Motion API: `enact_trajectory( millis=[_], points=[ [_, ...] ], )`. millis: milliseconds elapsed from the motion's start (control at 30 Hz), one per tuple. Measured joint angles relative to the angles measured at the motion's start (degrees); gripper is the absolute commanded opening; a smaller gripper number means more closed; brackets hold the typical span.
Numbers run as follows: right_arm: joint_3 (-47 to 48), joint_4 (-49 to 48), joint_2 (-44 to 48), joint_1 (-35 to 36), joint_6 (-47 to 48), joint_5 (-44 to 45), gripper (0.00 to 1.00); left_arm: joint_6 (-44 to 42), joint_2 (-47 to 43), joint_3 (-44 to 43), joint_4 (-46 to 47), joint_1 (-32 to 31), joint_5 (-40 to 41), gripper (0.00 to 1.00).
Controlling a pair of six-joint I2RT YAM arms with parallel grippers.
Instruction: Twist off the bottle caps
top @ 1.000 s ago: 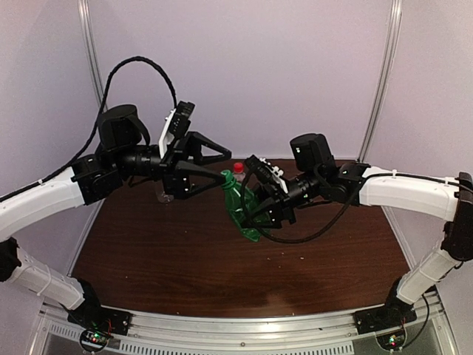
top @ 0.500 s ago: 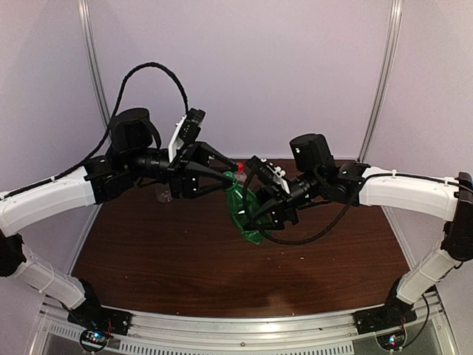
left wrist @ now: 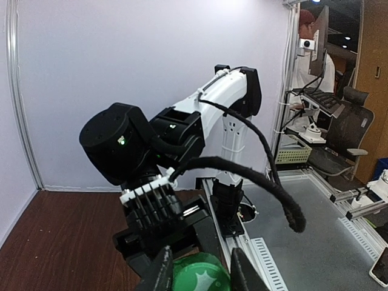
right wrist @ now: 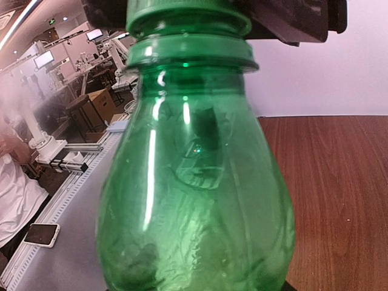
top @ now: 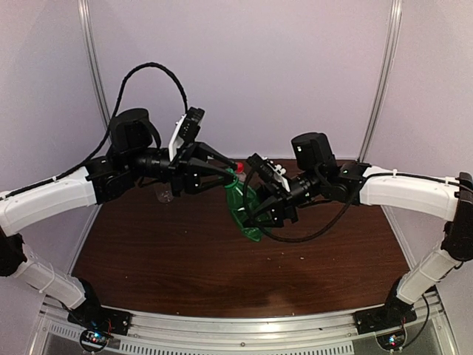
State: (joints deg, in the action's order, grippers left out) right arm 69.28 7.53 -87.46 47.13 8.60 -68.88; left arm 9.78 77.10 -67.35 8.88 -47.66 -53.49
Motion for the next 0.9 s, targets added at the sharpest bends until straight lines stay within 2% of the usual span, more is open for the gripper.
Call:
enact_trajectory(
  millis=[133, 233, 500, 633, 900],
  points=[
    [0.0, 0.0, 0.6, -0.1, -0.1, 3.2, 0.43, 1.0, 0.0, 0.2, 0.5, 0.3, 1.8, 0.21],
    [-0.1, 0.0, 1.5, -0.3, -0.2, 8.7, 0.43, 2.8, 0.0, 0.2, 0.7, 0.5, 5.4, 0.21],
    [-1.3, -3.0, 2.8, 0.2, -1.1, 33.0, 0.43, 13.4, 1.3, -0.4, -0.5, 0.0, 27.8, 0.24],
    [-3.4, -5.4, 2.8, 0.6, -1.5, 41.9, 0.43, 18.0, 4.1, -1.6, -1.0, -0.3, 33.9, 0.27],
    [-4.2, -6.4, 2.7, 0.6, -1.6, 45.4, 0.42, 20.6, 6.1, -3.0, -1.4, -0.4, 36.0, 0.42]
  ],
)
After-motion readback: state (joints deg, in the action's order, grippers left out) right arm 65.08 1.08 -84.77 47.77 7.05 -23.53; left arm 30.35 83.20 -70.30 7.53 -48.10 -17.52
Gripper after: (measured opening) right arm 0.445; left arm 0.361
